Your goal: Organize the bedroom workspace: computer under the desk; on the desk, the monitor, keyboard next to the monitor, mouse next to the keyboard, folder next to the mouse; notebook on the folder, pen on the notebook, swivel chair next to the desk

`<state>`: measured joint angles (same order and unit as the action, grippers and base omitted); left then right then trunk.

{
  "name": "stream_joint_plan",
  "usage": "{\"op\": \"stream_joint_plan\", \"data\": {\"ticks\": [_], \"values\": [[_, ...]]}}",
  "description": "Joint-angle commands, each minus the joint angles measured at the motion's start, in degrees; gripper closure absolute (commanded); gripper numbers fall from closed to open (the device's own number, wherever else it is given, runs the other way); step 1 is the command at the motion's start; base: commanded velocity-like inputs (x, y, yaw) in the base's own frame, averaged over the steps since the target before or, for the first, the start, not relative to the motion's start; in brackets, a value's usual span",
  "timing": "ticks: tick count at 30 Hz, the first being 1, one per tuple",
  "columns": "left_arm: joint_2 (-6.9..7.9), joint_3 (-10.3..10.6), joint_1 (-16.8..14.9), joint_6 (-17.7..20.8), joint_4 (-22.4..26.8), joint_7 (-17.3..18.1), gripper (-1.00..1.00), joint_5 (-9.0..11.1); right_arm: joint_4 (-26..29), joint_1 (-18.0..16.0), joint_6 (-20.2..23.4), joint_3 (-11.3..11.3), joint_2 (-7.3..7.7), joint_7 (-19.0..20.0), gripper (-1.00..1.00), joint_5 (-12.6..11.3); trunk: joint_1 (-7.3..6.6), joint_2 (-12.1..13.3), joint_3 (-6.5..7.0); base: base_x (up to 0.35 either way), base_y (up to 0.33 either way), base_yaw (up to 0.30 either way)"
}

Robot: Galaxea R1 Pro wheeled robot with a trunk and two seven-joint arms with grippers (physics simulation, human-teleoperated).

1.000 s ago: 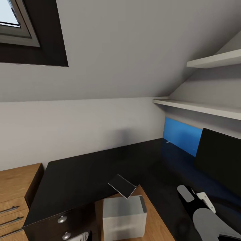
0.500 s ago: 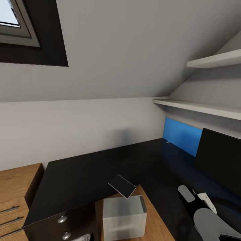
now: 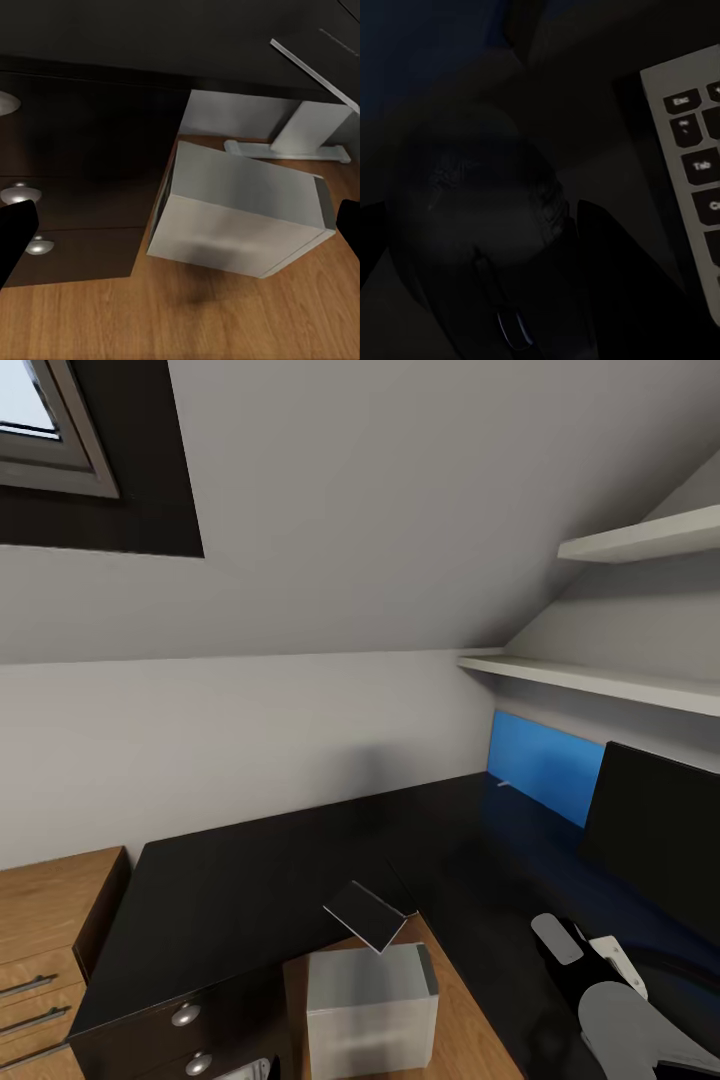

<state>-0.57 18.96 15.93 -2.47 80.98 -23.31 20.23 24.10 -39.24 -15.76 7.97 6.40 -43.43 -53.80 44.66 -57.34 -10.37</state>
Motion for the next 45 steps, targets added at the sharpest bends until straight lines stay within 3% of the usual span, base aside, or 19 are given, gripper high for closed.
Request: {"op": "stream_joint_plan", "data": {"ticks": [1, 11, 30, 31, 45], "values": [[0.02, 0.09, -0.02, -0.26, 0.05, -0.22, -1.0, 0.59, 0.07, -0.03, -0.5, -0.06, 0.01, 0.01, 1.0, -0.69, 0.24, -0.47, -0.25, 0.0, 0.0, 0.0], [-0.04, 0.08, -0.02, -0.24, 0.06, -0.24, -1.0, 0.6, 0.07, -0.04, -0.5, -0.06, 0.01, 0.01, 1.0, -0.69, 2.43, -4.48, -2.05, 0.0, 0.0, 0.0], [0.0, 0.11, -0.02, -0.17, 0.06, -0.24, -1.0, 0.6, 0.07, -0.04, -0.5, -0.06, 0.01, 0.01, 1.0, -0.62, 2.43, -4.48, -2.05, 0.0, 0.0, 0.0], [-0.01, 0.11, -0.02, -0.17, 0.06, -0.24, -1.0, 0.6, 0.1, -0.03, -0.5, -0.06, 0.01, 0.01, -1.0, -0.61, 2.43, -4.48, -2.05, 0.0, 0.0, 0.0], [-0.04, 0.11, -0.02, -0.2, 0.06, -0.24, -1.0, 0.57, 0.07, -0.03, -0.65, -0.14, -0.03, 0.09, -1.0, -0.6, 2.43, -4.48, -2.05, 0.0, 0.0, 0.0]]}}
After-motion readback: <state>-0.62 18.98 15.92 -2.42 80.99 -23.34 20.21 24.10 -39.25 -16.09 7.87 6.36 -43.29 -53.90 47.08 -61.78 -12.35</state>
